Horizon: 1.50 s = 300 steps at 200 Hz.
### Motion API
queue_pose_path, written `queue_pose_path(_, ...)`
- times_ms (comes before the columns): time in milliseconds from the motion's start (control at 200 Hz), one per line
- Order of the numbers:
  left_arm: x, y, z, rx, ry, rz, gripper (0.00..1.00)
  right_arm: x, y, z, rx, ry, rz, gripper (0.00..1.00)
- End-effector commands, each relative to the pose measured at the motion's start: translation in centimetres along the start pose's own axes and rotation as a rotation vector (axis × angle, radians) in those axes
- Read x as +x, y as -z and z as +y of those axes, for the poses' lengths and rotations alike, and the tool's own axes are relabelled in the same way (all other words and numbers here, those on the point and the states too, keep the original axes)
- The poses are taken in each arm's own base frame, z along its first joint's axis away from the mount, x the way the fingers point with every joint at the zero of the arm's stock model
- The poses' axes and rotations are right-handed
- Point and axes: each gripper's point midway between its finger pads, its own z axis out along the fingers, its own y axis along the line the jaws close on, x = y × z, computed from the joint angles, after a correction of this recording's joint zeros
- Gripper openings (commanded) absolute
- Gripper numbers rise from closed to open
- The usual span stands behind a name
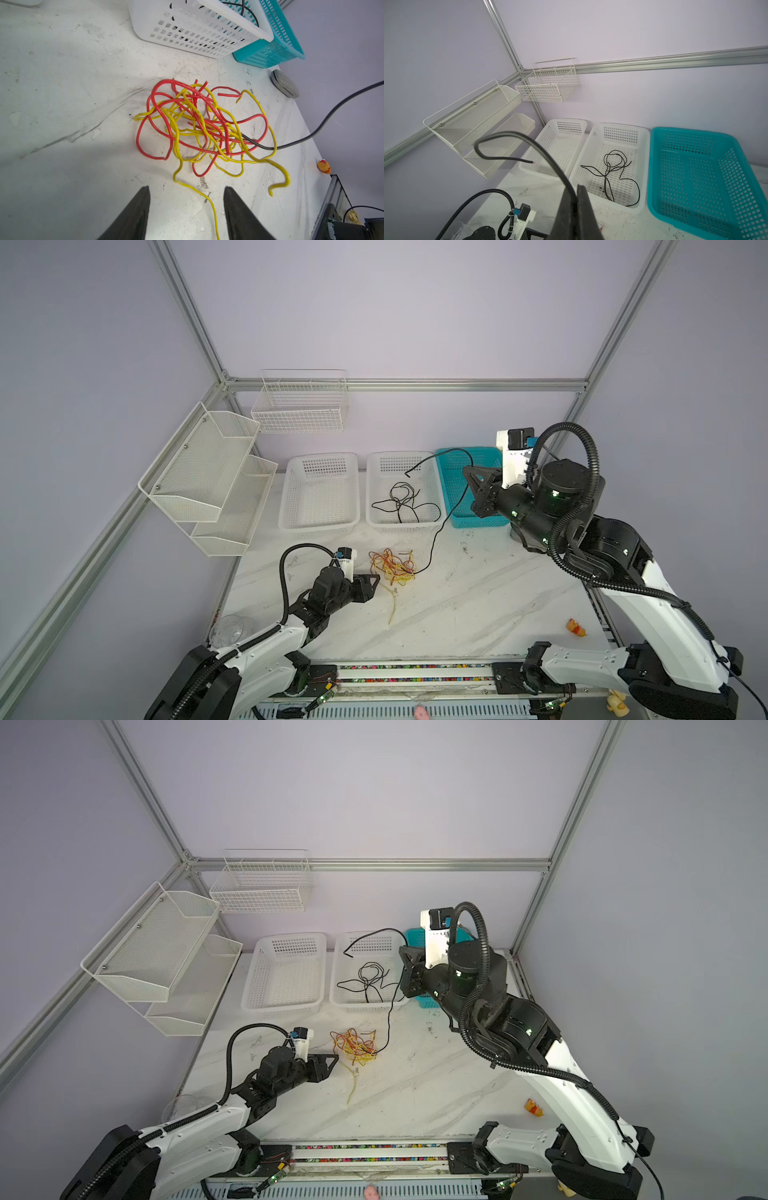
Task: Untangle the cables
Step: 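Lift the black wire high with the right gripper to draw it free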
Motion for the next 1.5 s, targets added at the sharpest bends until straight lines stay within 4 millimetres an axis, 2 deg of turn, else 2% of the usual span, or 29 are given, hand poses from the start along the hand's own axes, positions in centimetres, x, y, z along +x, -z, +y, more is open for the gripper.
queue_pose_path(0, -0.3, 0.0, 0.3, -0.011, -0.025, -0.019, 0.62, -1.6, 0.2, 0.5, -0.014, 0.031, -0.027, 0.0)
queue_pose_path(160, -0.5, 0.0, 0.3, -0.019, -0.033, -0.022, 0.66, -3.1, -0.4, 1.2, -0.025, 0.042, -0.055, 0.0)
queue_pose_path(415, -0.4, 0.0, 0.5, -0.03, -0.044, -0.014, 0.81, -6.1, -1.1, 2.2, -0.035, 0.047, -0.123, 0.0)
queue_pose_path(455, -0.5, 0.0, 0.5, -0.034, -0.046, -0.015, 0.83, -7.0, -0.6, 2.2, -0.034, 0.041, -0.147, 0.0)
queue_pose_path(475, -0.5, 0.0, 0.5, -0.035, -0.048, -0.015, 0.84, -6.7, -1.6, 2.4, -0.031, 0.048, -0.135, 0.0)
queue_pose_path(615, -0.4, 0.0, 0.7, -0.044, -0.05, -0.009, 0.91, -8.2, -2.2, 3.0, -0.034, 0.056, -0.174, 0.0)
queue_pose_path(790, -0.3, 0.0, 1.0, -0.063, -0.048, -0.003, 1.0, -9.8, -3.9, 3.1, 0.006, 0.092, -0.228, 0.0)
queue_pose_path(940, -0.3, 0.0, 1.2, -0.071, -0.049, -0.001, 1.0, -10.8, -6.0, 3.4, 0.035, 0.113, -0.266, 0.0)
queue_pose_path(1065, -0.2, 0.1, 0.9, -0.057, -0.05, -0.005, 1.0, -11.4, -8.2, 2.3, 0.078, 0.111, -0.291, 0.0)
queue_pose_path(1370, -0.5, 0.4, -0.2, 0.017, -0.042, -0.038, 1.0, -12.9, -12.8, -2.4, 0.098, 0.048, -0.34, 0.0)
queue_pose_path(1495, -0.4, 0.2, -0.2, 0.023, -0.026, -0.034, 1.0, -13.4, -14.3, -3.0, 0.089, 0.045, -0.366, 0.0)
